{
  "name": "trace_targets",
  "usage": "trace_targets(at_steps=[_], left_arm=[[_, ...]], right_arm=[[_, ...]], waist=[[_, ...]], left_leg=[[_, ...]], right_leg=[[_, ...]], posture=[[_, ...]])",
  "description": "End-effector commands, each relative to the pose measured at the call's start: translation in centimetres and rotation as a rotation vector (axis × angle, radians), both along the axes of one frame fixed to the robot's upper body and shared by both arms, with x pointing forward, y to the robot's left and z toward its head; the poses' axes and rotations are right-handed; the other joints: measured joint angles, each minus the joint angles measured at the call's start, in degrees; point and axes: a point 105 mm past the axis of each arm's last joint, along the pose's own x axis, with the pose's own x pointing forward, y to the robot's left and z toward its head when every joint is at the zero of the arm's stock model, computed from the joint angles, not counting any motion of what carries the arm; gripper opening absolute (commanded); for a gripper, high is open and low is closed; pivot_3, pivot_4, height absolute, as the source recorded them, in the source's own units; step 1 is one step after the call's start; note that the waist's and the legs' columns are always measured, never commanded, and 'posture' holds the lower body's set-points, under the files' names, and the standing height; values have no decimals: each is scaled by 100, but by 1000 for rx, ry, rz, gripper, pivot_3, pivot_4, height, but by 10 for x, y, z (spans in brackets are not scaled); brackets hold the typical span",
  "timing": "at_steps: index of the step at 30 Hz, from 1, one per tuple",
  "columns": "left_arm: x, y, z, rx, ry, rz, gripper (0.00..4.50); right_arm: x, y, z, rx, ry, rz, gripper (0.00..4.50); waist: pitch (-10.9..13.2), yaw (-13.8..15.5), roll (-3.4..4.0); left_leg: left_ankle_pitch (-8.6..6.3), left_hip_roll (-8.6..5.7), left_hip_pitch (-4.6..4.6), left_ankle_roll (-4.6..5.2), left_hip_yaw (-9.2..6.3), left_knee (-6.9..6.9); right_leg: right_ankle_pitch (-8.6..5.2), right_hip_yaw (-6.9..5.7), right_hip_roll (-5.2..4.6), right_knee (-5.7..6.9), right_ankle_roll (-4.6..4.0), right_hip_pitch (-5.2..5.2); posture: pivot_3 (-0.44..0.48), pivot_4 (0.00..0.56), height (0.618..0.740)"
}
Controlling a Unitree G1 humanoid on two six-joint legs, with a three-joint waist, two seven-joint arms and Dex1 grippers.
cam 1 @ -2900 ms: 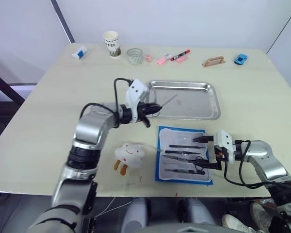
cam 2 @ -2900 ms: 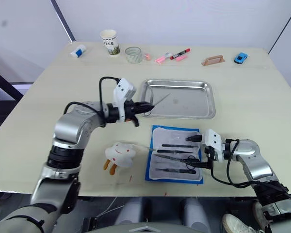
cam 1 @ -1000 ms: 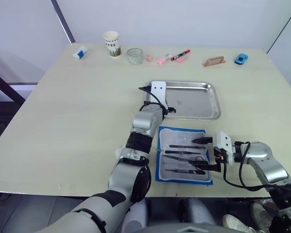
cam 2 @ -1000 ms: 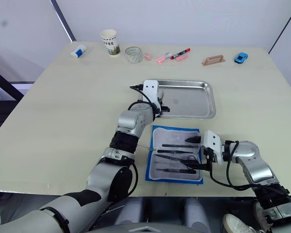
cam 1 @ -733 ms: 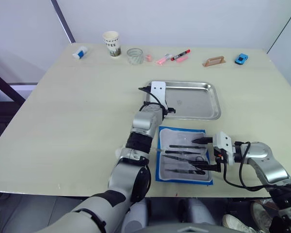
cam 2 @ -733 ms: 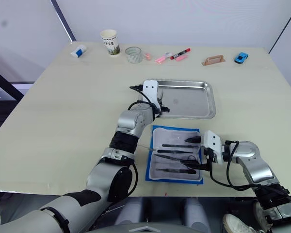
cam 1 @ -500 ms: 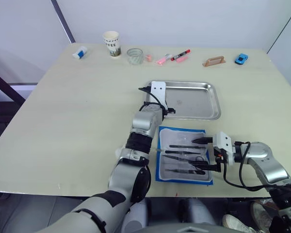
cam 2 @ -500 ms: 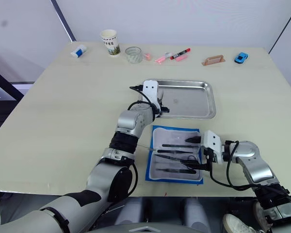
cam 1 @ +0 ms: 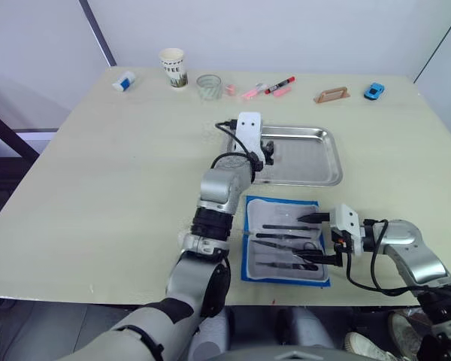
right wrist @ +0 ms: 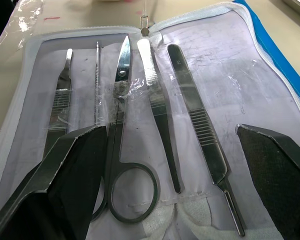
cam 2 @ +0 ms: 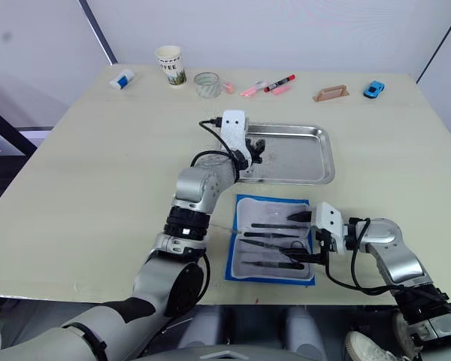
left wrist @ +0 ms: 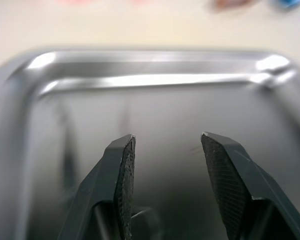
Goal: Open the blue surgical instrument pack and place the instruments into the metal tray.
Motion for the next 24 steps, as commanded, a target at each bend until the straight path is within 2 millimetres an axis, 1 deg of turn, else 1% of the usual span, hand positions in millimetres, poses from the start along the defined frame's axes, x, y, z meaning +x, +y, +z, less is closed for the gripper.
trace_targets(at_steps=[1, 2, 3, 5, 8, 11, 15, 17, 18, 19, 20, 21, 22, 24], left_arm=[[-23, -10, 36, -59, -150, -259, 2220], [-30, -7, 41, -86, -171, -337, 2220], [-34, -2, 44, -77, -199, -385, 2220], [-39, 5, 43, -66, -213, -449, 2220], [-63, 16, 35, -36, -189, -659, 2220], [-89, 35, 26, -16, -150, -836, 2220], [-109, 67, 12, 29, -84, -908, 2220], [-116, 81, 9, 25, -56, -918, 2220], [-122, 88, 6, 31, -41, -926, 2747], [-125, 93, 3, 39, -30, -931, 3005], [-129, 99, 0, 48, -19, -929, 3488], [-132, 106, -3, 62, -10, -923, 3873], [-134, 112, -5, 73, -1, -912, 4468], [-139, 127, -11, 100, 26, -904, 4468]], right_arm=[[-9, -12, -23, -86, 88, -16, 4500], [-9, -12, -23, -85, 87, -16, 4500], [-9, -12, -23, -85, 86, -17, 4500], [-8, -11, -23, -84, 84, -17, 4500], [-8, -11, -23, -81, 82, -19, 4500], [-8, -12, -24, -81, 81, -24, 4500], [-10, -14, -24, -82, 81, -31, 4500], [-11, -16, -24, -83, 83, -35, 4500], [-12, -16, -24, -84, 83, -36, 4500], [-12, -17, -24, -84, 84, -37, 4500], [-13, -17, -24, -85, 84, -38, 4500], [-13, -18, -25, -85, 84, -38, 4500], [-13, -18, -24, -86, 85, -39, 4500], [-13, -19, -24, -87, 85, -41, 4500]], waist=[[-1, 0, 3], [0, 0, 4], [-1, 0, 5], [-1, 7, 6], [-1, 9, 6], [1, 7, 8], [1, 2, 8], [0, 4, 10], [1, 16, 9], [1, 21, 9], [1, 23, 9], [1, 30, 9], [1, 31, 9], [0, 27, 7]], left_leg=[[0, 0, 1, 0, -1, 0], [0, 0, 2, 0, 2, 0], [0, 0, 2, 0, 1, 0], [0, 0, 2, 0, 1, 0], [0, 0, 2, 0, 1, 2], [-1, 1, 2, 1, 0, 1], [-7, 2, 1, 11, -4, 2], [-14, 2, 1, 25, -2, 1], [-15, 2, 1, 25, -2, 1], [-15, 2, 0, 26, -3, 2], [-16, 2, -1, 27, -4, 3], [-16, 2, -1, 28, -4, 3], [-16, 2, -1, 28, -5, 3], [-16, 2, -1, 28, -6, 3]], right_leg=[[0, -1, 0, 0, 0, 0], [0, 0, 0, 0, 0, 0], [0, 0, 0, 0, 0, 0], [0, 0, 0, 0, 0, 0], [0, -1, -1, -1, 0, 2], [-1, -1, 0, 0, 0, 0], [-2, -2, 0, 0, 0, 0], [-3, 0, 0, 0, 0, 0], [-3, -1, 0, -1, 1, 0], [-3, -1, -1, -1, 1, 0], [-3, -1, -1, -1, 1, 0], [-4, -1, -2, -2, 1, 1], [-4, -1, -2, -2, 1, 1], [-5, -1, -2, -2, 1, 2]], posture=[[0, 150, 740], [0, 150, 740], [0, 150, 740], [0, 150, 740], [0, 150, 740], [0, 150, 740], [0, 150, 740], [0, 150, 740], [0, 150, 740], [0, 150, 740], [0, 150, 740], [0, 150, 740], [0, 150, 740], [0, 150, 740]])
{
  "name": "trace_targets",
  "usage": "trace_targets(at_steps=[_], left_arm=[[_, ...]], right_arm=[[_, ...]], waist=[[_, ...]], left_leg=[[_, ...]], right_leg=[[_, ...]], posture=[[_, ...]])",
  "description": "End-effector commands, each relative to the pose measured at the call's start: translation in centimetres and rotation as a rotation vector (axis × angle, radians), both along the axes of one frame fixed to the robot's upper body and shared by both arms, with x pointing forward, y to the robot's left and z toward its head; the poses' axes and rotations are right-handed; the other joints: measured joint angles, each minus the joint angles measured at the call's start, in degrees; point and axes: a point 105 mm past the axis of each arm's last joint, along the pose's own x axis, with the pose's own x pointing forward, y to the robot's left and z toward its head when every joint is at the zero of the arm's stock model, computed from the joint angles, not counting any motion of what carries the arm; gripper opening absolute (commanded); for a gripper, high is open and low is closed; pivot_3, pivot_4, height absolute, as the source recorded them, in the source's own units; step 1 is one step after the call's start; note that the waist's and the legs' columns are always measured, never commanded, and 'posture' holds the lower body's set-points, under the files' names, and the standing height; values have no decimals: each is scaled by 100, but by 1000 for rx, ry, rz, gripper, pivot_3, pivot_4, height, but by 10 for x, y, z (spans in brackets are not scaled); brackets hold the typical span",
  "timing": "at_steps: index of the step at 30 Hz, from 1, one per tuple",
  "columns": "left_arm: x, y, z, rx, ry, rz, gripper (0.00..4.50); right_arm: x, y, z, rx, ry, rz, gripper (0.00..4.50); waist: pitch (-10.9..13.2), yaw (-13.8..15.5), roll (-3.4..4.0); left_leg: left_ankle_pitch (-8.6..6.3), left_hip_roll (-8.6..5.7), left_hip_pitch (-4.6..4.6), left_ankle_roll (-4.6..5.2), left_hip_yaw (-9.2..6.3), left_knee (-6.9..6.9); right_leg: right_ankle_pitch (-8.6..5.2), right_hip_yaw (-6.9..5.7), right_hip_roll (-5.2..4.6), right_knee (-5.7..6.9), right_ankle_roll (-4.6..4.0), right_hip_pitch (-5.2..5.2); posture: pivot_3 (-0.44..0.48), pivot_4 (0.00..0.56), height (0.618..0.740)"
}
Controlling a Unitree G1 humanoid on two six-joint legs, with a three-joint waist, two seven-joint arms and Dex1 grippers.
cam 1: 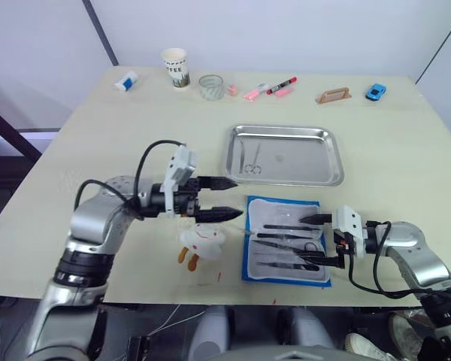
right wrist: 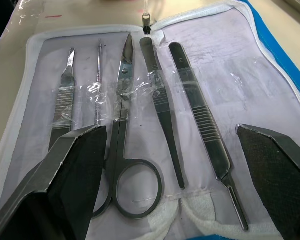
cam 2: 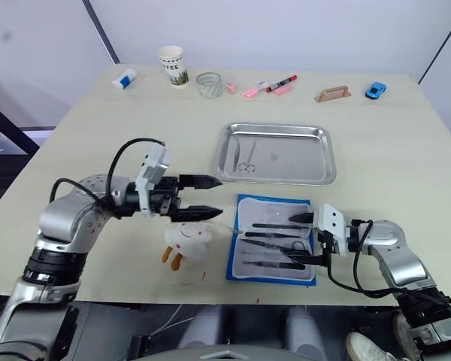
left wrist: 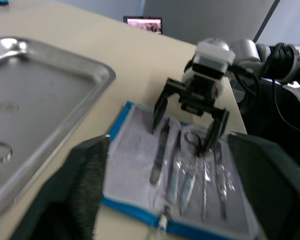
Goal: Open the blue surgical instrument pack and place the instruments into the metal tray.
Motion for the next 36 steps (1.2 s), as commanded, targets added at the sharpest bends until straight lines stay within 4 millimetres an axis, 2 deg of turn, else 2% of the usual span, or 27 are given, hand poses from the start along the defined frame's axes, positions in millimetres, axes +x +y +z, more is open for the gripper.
trace_targets(at_steps=[1, 5, 9, 18, 27, 28, 31, 36], left_arm=[[-11, 16, 9, 24, -47, -25, 4468], [-17, 30, 7, 73, -45, -34, 4468], [-17, 29, 2, 136, -95, -53, 4468], [-9, -11, -21, 154, -135, -147, 4468], [3, -34, -39, 158, -158, -205, 4468], [5, -36, -41, 164, -163, -208, 3953], [9, -42, -47, 183, -185, -206, 2875], [17, -54, -57, 238, -229, -199, 2875]], right_arm=[[-8, -13, -22, -87, 81, -20, 4500], [-7, -16, -21, -90, 80, -24, 4500], [-5, -18, -21, -93, 78, -28, 4500], [-2, -11, -22, -76, 68, -23, 4500], [1, -8, -25, -58, 76, -17, 4500], [2, -7, -24, -58, 74, -18, 4500], [4, -7, -23, -57, 68, -18, 4500], [3, -7, -23, -57, 65, -20, 4500]], waist=[[-1, -22, -1], [1, -14, 1], [1, -6, 1], [-1, -15, -2], [-1, -34, -2], [-2, -36, -2], [-2, -37, -2], [-2, -34, -3]], left_leg=[[0, 0, 0, 0, 2, 0], [0, 1, 0, 1, 0, -2], [-1, 0, 0, 1, 3, -1], [-1, -3, 0, 1, 2, 0], [0, -3, 1, 2, -4, 0], [-1, -3, 1, 2, -5, 0], [0, -3, 2, 2, -5, 0], [0, -3, 2, 2, -5, 0]], right_leg=[[0, 1, 0, 0, 0, 0], [-1, 0, 1, 0, 0, -2], [-1, 1, 0, 0, 0, 0], [-1, 6, 2, 0, 1, 3], [-1, 8, 8, 0, 1, 3], [0, 8, 7, 0, 1, 3], [0, 9, 8, 0, 1, 3], [0, 9, 8, 1, 1, 4]], posture=[[0, 150, 740], [0, 150, 740], [0, 150, 740], [0, 150, 740], [0, 150, 740], [0, 150, 740], [0, 150, 740], [0, 150, 740]])
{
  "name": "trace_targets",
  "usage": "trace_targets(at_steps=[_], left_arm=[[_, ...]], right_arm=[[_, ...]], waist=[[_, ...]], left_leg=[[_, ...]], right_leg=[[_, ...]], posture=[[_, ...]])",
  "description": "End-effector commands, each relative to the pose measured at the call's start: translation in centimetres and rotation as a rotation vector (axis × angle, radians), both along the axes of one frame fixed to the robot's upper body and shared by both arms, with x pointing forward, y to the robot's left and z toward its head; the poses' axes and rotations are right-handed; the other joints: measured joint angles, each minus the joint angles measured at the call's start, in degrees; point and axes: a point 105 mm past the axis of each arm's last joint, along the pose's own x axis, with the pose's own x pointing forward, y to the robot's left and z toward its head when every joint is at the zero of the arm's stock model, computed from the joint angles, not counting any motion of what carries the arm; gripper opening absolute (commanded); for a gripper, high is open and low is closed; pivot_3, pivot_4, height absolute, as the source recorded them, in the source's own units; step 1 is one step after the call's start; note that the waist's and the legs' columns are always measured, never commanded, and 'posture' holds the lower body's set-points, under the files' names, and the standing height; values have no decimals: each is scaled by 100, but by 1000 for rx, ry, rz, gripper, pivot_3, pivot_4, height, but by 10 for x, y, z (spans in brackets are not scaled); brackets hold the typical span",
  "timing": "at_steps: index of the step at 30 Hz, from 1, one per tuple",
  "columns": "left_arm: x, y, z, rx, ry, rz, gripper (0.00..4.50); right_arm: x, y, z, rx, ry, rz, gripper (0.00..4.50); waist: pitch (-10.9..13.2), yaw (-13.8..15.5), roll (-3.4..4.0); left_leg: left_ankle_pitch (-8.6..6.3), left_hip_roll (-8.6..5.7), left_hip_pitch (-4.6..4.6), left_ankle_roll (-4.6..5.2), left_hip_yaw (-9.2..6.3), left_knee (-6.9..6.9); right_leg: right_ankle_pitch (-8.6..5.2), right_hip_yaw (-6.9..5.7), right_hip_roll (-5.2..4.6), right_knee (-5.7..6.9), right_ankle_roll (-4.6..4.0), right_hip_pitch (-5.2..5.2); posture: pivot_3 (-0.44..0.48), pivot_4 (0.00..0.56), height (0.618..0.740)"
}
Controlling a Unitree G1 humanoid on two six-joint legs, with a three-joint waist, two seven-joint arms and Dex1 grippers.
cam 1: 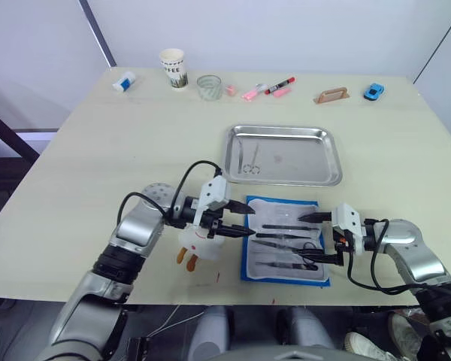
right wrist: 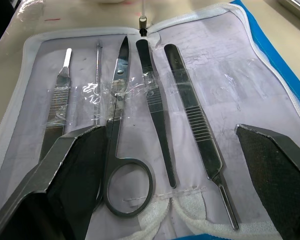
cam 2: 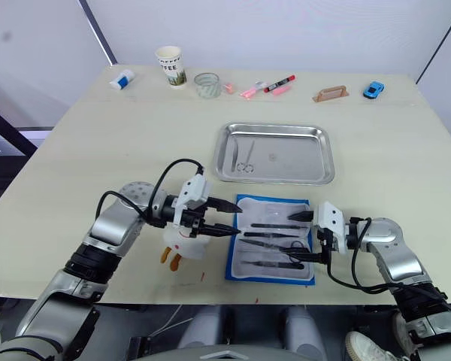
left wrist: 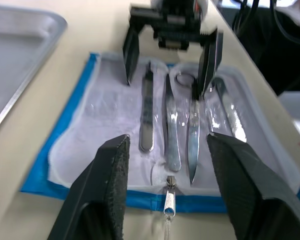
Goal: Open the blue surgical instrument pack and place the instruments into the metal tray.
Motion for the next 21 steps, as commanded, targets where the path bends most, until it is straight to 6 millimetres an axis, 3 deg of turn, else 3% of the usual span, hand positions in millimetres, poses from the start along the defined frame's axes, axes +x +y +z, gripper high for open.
trace_targets(at_steps=[1, 19, 21], left_arm=[[5, -10, 3, 25, -71, -14, 2875], [16, -26, -16, 106, -108, 6, 2875], [16, -27, -17, 106, -111, 0, 2317]], right_arm=[[-6, -9, -25, -79, 77, -32, 4500], [-7, -9, -24, -76, 75, -39, 4500], [-8, -8, -24, -76, 75, -38, 4500]], waist=[[0, -2, 0], [0, -1, 1], [0, -2, 1]], left_leg=[[0, 0, 0, 0, 0, 0], [0, 0, 0, 0, -1, 1], [0, 0, 0, 0, -1, 1]], right_leg=[[0, 0, 0, 0, 0, 0], [0, 1, 0, 1, 0, 1], [0, 0, 0, 1, 0, 1]], posture=[[0, 150, 740], [0, 150, 740], [0, 150, 740]])
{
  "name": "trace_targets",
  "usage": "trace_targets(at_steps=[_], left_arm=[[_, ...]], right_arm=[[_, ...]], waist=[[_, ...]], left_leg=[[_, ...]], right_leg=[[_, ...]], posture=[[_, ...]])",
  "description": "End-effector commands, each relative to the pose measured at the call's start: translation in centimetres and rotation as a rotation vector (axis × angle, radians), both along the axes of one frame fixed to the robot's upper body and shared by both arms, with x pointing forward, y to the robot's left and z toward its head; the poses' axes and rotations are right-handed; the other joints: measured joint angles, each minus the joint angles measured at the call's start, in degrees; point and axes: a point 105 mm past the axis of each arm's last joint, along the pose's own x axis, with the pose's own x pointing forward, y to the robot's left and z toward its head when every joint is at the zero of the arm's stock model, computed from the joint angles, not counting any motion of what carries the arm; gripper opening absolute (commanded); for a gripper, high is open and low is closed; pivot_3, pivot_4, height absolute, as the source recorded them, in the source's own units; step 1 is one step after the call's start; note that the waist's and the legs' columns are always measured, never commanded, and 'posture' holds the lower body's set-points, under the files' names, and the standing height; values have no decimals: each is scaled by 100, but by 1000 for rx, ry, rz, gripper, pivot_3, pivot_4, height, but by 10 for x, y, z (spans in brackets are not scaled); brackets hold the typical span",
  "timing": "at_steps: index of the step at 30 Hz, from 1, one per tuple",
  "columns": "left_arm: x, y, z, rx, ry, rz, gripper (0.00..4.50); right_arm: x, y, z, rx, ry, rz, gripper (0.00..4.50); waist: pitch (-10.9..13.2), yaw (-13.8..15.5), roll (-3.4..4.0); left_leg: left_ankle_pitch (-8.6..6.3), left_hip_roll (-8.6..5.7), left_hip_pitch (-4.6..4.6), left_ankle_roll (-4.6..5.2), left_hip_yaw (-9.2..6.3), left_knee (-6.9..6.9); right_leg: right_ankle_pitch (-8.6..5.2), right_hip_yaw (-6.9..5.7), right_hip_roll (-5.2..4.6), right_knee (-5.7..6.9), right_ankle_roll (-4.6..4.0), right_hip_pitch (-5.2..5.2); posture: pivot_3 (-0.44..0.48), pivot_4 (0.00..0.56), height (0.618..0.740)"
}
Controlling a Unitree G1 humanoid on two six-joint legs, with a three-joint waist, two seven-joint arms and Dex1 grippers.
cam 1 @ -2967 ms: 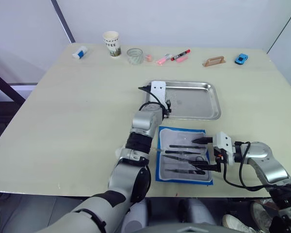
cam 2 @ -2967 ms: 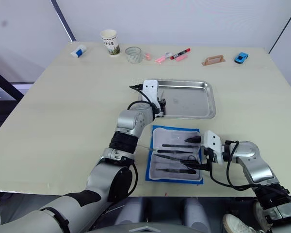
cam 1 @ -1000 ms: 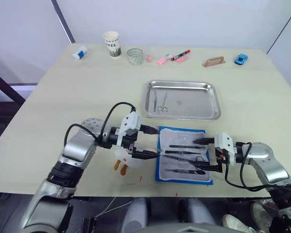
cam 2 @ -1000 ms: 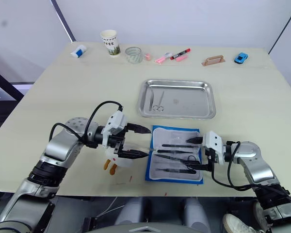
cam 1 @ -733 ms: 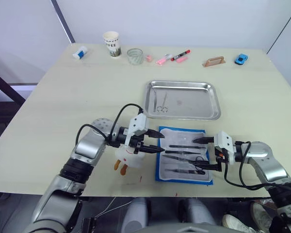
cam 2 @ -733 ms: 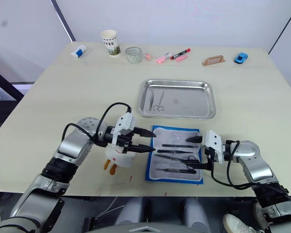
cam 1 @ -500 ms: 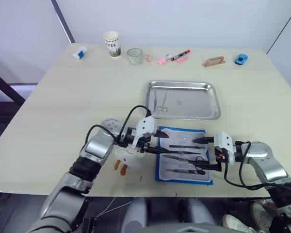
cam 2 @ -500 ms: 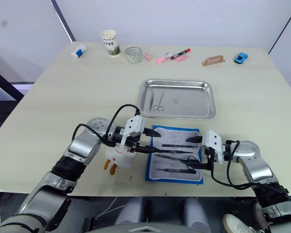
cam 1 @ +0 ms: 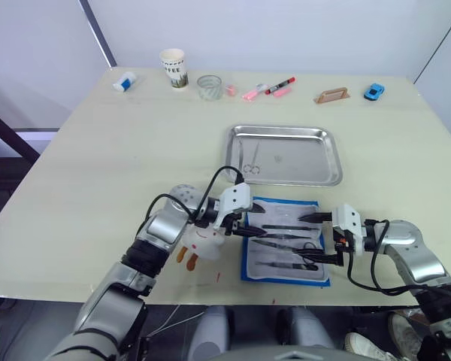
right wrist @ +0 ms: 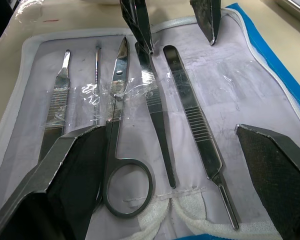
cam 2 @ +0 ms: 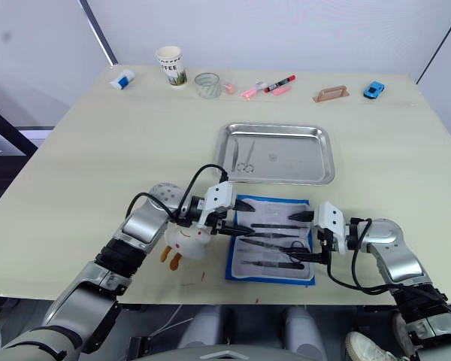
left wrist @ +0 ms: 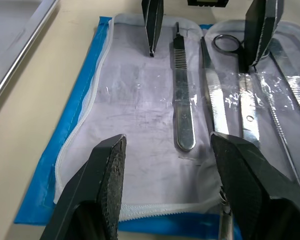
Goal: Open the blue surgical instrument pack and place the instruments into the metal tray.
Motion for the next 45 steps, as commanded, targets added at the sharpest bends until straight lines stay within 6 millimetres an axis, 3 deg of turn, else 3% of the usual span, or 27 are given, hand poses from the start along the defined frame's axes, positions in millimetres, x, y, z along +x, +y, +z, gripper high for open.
trace_targets(at_steps=[1, 2, 3, 28, 32, 38, 45], left_arm=[[0, -6, 3, 5, -29, -29, 1999], [-1, -6, 3, 7, -30, -37, 1463], [-1, -7, 3, 9, -30, -40, 1247], [-4, -15, -11, 79, -38, -102, 1247], [-4, -13, -17, 119, -38, -103, 63], [-2, -13, -16, 129, -48, -91, 63], [0, -9, 3, 129, -68, -71, 63]], right_arm=[[-7, -8, -24, -81, 78, -30, 4500], [-7, -8, -24, -81, 79, -30, 4500], [-7, -8, -24, -82, 79, -30, 4500], [-8, -9, -24, -85, 80, -35, 4500], [-8, -9, -23, -85, 81, -34, 4500], [-9, -9, -24, -85, 84, -33, 4500], [-9, -7, -25, -86, 88, -27, 4500]], waist=[[0, -1, 0], [0, -1, 0], [0, -1, 0], [-2, 3, 0], [-4, 6, 0], [-6, 8, 2], [-6, -1, 3]], left_leg=[[0, 0, 0, 0, 0, 0], [0, 0, 0, 0, 0, 0], [0, 0, 0, 0, 0, 0], [0, 0, 0, 0, 0, 0], [0, -1, 2, 0, -1, 0], [0, -1, 6, 0, -2, 0], [0, -1, 7, 0, -4, 0]], right_leg=[[0, 0, 0, 0, 0, 0], [0, 0, 0, 0, 0, 0], [0, 0, 0, 0, 0, 0], [0, 0, 0, 0, 0, 1], [0, 0, 0, -1, 0, 5], [0, -1, 0, -2, 0, 9], [0, -1, 0, -2, 0, 9]], posture=[[0, 150, 740], [0, 150, 740], [0, 150, 740], [0, 150, 740], [0, 150, 740], [0, 150, 740], [0, 150, 740]])
